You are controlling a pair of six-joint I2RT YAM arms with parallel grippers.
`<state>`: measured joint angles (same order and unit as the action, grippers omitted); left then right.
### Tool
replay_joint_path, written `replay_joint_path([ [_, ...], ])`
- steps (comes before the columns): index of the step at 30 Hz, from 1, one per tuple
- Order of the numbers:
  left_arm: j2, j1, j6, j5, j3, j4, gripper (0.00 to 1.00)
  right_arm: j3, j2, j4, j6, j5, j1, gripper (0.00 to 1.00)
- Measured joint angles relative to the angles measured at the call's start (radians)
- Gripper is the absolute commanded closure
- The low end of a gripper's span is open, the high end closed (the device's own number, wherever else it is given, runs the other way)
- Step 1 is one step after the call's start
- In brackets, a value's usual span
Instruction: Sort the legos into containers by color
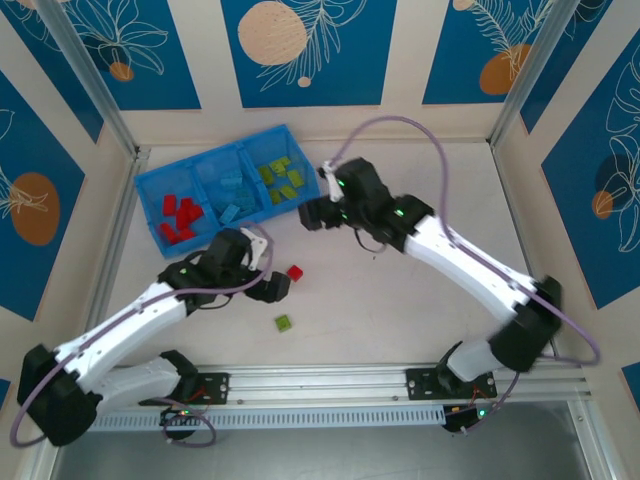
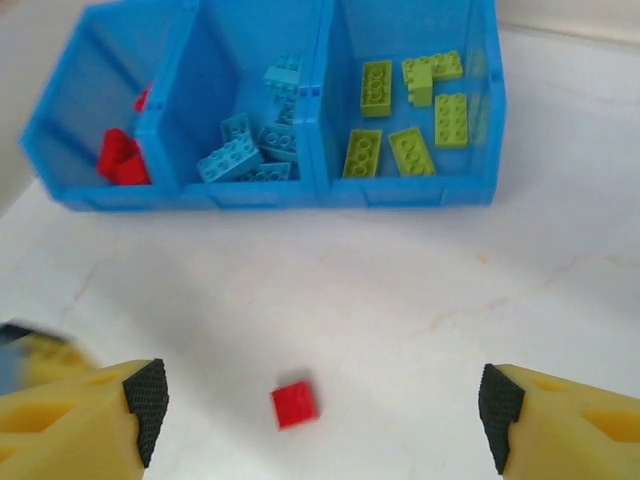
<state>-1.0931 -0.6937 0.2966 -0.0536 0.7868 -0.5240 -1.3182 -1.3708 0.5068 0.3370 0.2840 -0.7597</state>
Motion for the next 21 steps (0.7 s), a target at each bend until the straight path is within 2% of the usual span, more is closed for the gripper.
replay_joint_path([
  [6, -0.281, -0.027, -0.042, 0.05, 0.068, 0.037, 0.0, 0.352, 0.282, 0.003, 0.129, -0.099, -0.047, 0.11],
  [9, -0.373, -0.027, -0.064, 0.074, 0.099, 0.053, 0.0, 0.438, 0.345, 0.034, 0.186, -0.109, -0.058, 0.11],
  [14, -0.521, -0.027, -0.095, 0.077, 0.179, 0.092, 0.02, 0.474, 0.397, 0.064, 0.251, -0.082, -0.058, 0.11],
  [17, -0.605, -0.027, -0.106, 0.082, 0.225, 0.115, 0.13, 0.476, 0.4, 0.061, 0.273, -0.074, -0.058, 0.11],
  [19, -0.65, -0.027, -0.114, 0.088, 0.249, 0.127, 0.3, 0.48, 0.4, 0.058, 0.281, -0.075, -0.058, 0.11],
  [21, -0.682, -0.027, -0.126, 0.093, 0.262, 0.134, 0.41, 0.481, 0.4, 0.055, 0.285, -0.075, -0.058, 0.11],
])
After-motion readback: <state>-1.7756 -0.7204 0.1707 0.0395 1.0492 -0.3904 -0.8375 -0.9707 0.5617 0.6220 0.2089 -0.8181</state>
